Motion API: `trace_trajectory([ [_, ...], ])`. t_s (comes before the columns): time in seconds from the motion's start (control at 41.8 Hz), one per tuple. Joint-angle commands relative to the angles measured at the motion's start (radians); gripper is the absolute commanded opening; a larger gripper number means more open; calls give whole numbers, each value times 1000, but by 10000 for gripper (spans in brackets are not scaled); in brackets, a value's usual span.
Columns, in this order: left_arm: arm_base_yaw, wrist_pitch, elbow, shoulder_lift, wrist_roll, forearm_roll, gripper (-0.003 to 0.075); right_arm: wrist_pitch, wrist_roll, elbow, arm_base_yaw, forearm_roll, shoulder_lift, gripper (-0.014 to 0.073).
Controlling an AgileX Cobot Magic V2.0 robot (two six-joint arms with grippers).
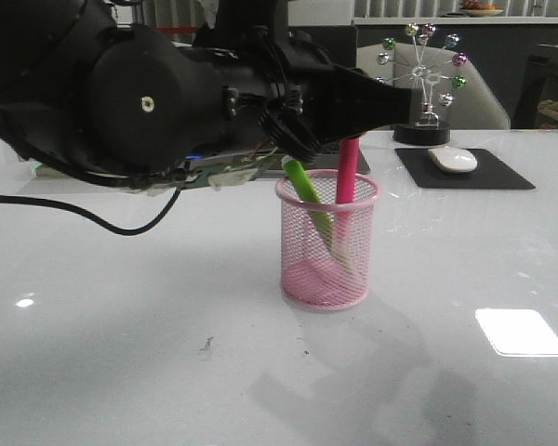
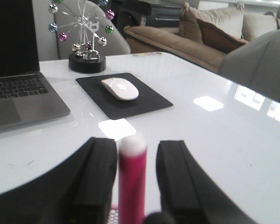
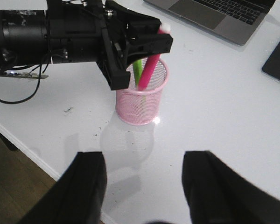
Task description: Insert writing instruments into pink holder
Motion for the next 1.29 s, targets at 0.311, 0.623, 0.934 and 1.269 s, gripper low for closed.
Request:
trace_trajectory([
  [0.311, 20, 490, -32, -327, 159, 54, 437, -75, -6, -29, -1, -17, -2, 479],
  [0.623, 25, 1225, -32, -726, 164, 124, 437, -76, -6, -29, -1, -17, -2, 479],
  [0.934, 25, 1415, 97, -1059, 164, 199, 437, -75, -6, -29, -1, -17, -2, 479],
  [1.269, 25, 1426, 324, -1298, 110, 211, 437, -28, -14, 11, -1, -65, -2, 479],
])
